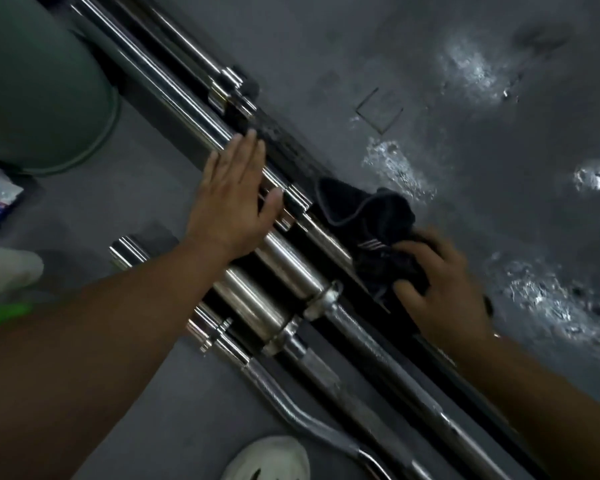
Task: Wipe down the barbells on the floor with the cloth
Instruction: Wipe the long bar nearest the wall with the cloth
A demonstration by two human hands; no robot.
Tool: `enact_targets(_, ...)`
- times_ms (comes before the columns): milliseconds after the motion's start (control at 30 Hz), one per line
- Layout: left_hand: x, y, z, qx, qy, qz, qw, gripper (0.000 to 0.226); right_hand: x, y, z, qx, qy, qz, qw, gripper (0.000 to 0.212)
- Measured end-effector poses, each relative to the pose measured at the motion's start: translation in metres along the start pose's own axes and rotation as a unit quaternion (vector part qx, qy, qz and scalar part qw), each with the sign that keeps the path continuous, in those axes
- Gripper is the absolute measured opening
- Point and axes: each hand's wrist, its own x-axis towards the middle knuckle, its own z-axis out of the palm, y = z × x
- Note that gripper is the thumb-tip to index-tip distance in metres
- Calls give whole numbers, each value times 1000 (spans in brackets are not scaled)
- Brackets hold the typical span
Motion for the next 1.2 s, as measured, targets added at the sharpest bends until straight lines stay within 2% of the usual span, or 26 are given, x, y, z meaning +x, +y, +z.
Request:
enact_targets(67,1,1,0,5,-4,-3,1000,71,6,-9,-3,45,71,24,996,36)
enact_targets(133,2,2,1,4,-4,-4,1000,71,27,-38,14,94,117,2,989,33)
enact_targets(200,0,4,0,3,3,-6,1000,71,21,-58,44,67,50,-59,995,34)
enact_targets(267,-1,5,0,17,4,-8,1000,71,-9,-43,51,-1,0,-89,996,42)
enact_targets(400,-27,17,-13,0,10,-43,999,69,-90,31,-1,-111,-83,-66,988,43)
enact_targets(467,-70,40,-19,-45,25,-21,998,64,-111,48,-30,-135,-112,-18,984,41)
enact_targets(500,-97,52,-20,-60,30,3,998,63,-108,43,-36,-106,-111,9,988,37)
enact_targets(567,-153,70,-15,-58,19,73,996,63,-82,15,-24,14,-50,18,998,34)
enact_targets(600,-176,72,-8,-45,8,96,994,62,-68,-6,-9,60,-30,5,998,38)
enact_targets(667,-207,64,4,-16,-20,96,995,62,-61,-46,30,87,-49,-51,994,51)
enact_targets(733,-222,51,7,1,-52,87,995,64,-90,-46,62,1,-78,-91,993,58)
enact_targets(833,-230,37,5,20,-73,126,989,65,-151,-7,44,-149,-131,-147,969,44)
enact_targets(900,-232,33,3,25,-69,135,988,65,-175,9,15,-157,-173,-149,961,39)
enact_targets(967,-232,37,3,23,-60,130,989,63,-169,-1,-3,-85,-178,-114,974,37)
enact_targets(1033,-230,42,7,3,-43,111,993,60,-145,-36,3,52,-132,-101,985,32)
enact_targets(1100,-236,46,7,-66,-35,59,995,59,-125,-78,35,123,-105,-117,980,41)
enact_targets(1133,-240,46,5,-106,-30,29,993,60,-119,-96,53,108,-120,-131,978,50)
enact_targets(1200,-256,43,1,-114,-33,-5,993,65,-121,-101,87,-19,-147,-162,976,63)
